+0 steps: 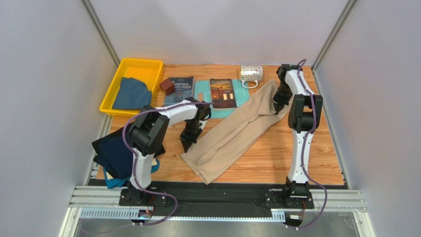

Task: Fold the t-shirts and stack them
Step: Fold the tshirt

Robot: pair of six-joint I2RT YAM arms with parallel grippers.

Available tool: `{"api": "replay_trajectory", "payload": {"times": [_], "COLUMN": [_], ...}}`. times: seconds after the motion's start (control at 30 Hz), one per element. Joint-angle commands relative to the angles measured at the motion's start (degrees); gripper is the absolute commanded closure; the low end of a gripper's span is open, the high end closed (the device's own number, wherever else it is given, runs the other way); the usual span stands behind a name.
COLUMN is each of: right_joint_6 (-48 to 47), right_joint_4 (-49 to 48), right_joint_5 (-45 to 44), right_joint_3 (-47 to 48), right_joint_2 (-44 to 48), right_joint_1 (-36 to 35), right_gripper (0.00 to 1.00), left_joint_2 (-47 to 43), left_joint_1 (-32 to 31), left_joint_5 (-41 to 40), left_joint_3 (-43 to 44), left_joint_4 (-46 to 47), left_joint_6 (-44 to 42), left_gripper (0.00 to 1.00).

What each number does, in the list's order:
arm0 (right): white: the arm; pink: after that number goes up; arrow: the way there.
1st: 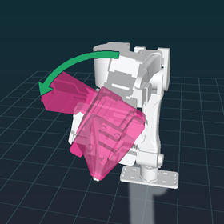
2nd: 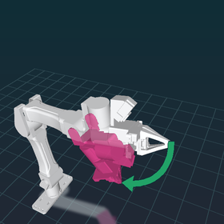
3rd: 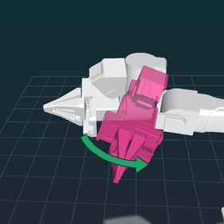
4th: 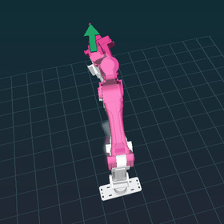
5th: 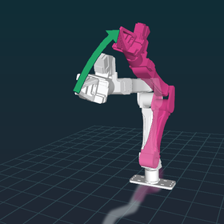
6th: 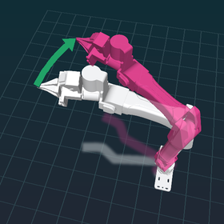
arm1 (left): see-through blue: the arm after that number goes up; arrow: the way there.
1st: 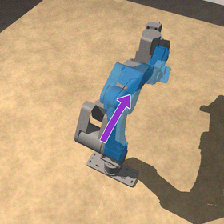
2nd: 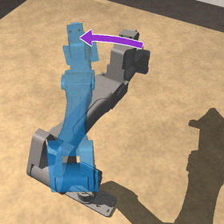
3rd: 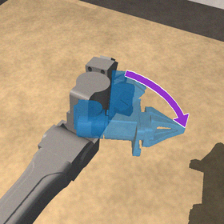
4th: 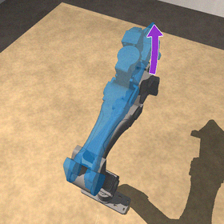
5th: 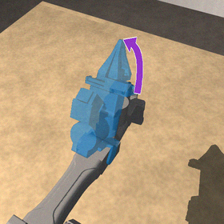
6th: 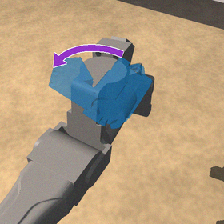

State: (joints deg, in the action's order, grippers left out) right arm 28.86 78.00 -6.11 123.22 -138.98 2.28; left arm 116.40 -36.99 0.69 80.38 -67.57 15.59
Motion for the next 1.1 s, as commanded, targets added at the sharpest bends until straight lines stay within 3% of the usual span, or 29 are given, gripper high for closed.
{"api": "replay_trajectory", "payload": {"times": [0.0, 0.23, 0.27, 0.33, 0.47, 0.5, 0.6, 0.7, 0.83, 0.9, 0.93, 1.0, 1.07], "right_joint_6": [1.81, 1.99, 1.90, 1.81, 1.20, 0.85, -0.03, 0.14, -0.56, -0.65, -0.21, 0.66, 1.46], "right_joint_4": [-0.91, -1.18, -1.44, -3.19, -8.20, -10.21, -11.81, -10.59, -9.53, -9.44, -9.53, -10.58, -10.58], "right_joint_5": [1.27, 1.10, 1.62, 4.42, 9.80, 10.24, 12.34, 15.77, 22.53, 22.55, 20.72, 19.21, 17.89], "right_joint_3": [4.22, 12.12, 13.26, 13.71, 12.31, 11.53, 11.60, 10.56, -1.19, -13.49, -18.23, -29.93, -36.09], "right_joint_2": [-2.61, -7.00, -7.10, -6.23, -0.61, 0.89, 5.90, 10.38, 20.81, 25.57, 30.91, 36.38, 43.51], "right_joint_1": [0.09, 2.19, 3.07, 4.04, 5.62, 5.71, 5.71, 5.71, 4.93, 3.17, 2.38, -0.69, -4.28], "right_gripper": [1.00, 1.00, 0.97, 0.82, 0.67, 0.59, 0.52, 0.51, 0.43, 0.39, 0.34, 0.28, 0.27], "left_joint_2": [-1.79, 0.67, 1.28, 1.72, 1.11, 0.94, 1.81, 2.52, -2.92, -6.70, -7.76, -9.26, -8.56], "left_joint_1": [-0.10, -2.73, -3.69, -4.66, -5.63, -5.63, -5.63, -5.63, -4.15, -1.34, -0.37, 2.35, 5.51], "left_joint_5": [4.06, 6.87, 8.00, 9.32, 16.42, 17.67, 22.25, 19.45, 13.65, 12.85, 12.41, 11.62, 14.06], "left_joint_3": [0.04, 4.25, 4.87, 6.80, 10.67, 12.24, 15.32, 16.74, 13.50, 10.08, 8.76, 5.16, 4.18], "left_joint_4": [2.27, 2.01, 1.92, 1.83, 2.18, 2.53, 2.71, 0.52, 1.21, 2.26, 3.75, 5.25, 6.66], "left_joint_6": [1.54, 1.63, 1.54, 0.06, -2.40, -2.67, -3.64, -3.73, -2.42, -2.15, -2.15, -2.41, -2.06], "left_gripper": [1.00, 1.00, 1.00, 1.00, 1.00, 1.00, 0.99, 1.00, 0.95, 0.87, 0.76, 0.62, 0.56]}}
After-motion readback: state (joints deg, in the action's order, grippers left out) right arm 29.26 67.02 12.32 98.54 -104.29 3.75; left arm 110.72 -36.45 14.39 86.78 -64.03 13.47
